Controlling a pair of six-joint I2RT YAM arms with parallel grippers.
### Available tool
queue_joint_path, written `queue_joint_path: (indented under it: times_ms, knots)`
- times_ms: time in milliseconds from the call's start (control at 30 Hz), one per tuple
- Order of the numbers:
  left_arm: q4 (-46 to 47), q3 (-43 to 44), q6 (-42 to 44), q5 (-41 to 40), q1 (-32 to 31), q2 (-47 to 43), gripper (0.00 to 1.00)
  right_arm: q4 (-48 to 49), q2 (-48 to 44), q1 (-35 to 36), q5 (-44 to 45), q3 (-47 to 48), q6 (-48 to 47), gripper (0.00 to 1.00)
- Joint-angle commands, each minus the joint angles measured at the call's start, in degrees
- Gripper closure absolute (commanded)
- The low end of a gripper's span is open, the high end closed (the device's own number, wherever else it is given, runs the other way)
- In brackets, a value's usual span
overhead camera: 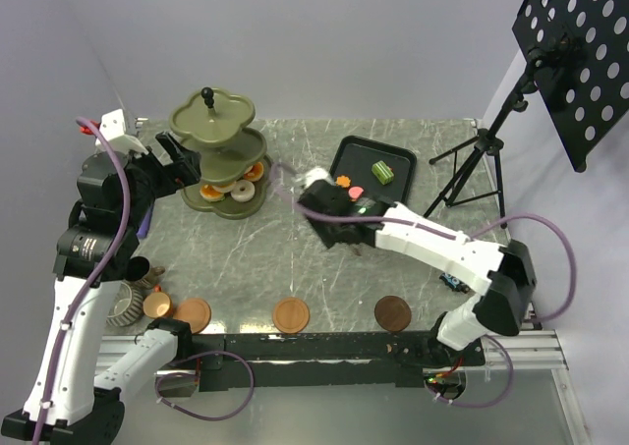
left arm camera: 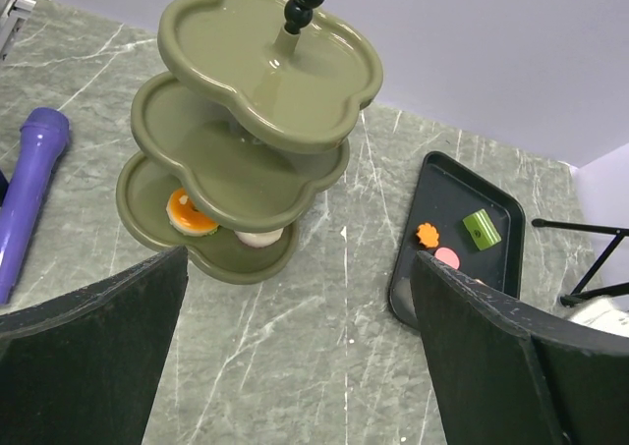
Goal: Serve the afternoon tea
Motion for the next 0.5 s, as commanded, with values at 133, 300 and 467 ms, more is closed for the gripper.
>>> queue_joint_path:
  times_ms: [133, 300, 467]
  knots:
    - [2.3, -0.8, -1.0, 1.5, -0.3, -0.1, 0.0, -19.9, -9.1, -12.4, -3.7, -2.2, 20.2, 0.41]
    - [2.3, -0.8, -1.1, 1.8, -0.5, -0.3, 0.0, -24.1, -7.8, -16.2, -7.1, -0.6, 20.4, 0.4]
    - [2.1, -0.7, -1.0, 1.3, -0.6, -0.6, 0.0, -23.1, -7.5, -17.9, -9.4, -2.0, 19.0, 0.39]
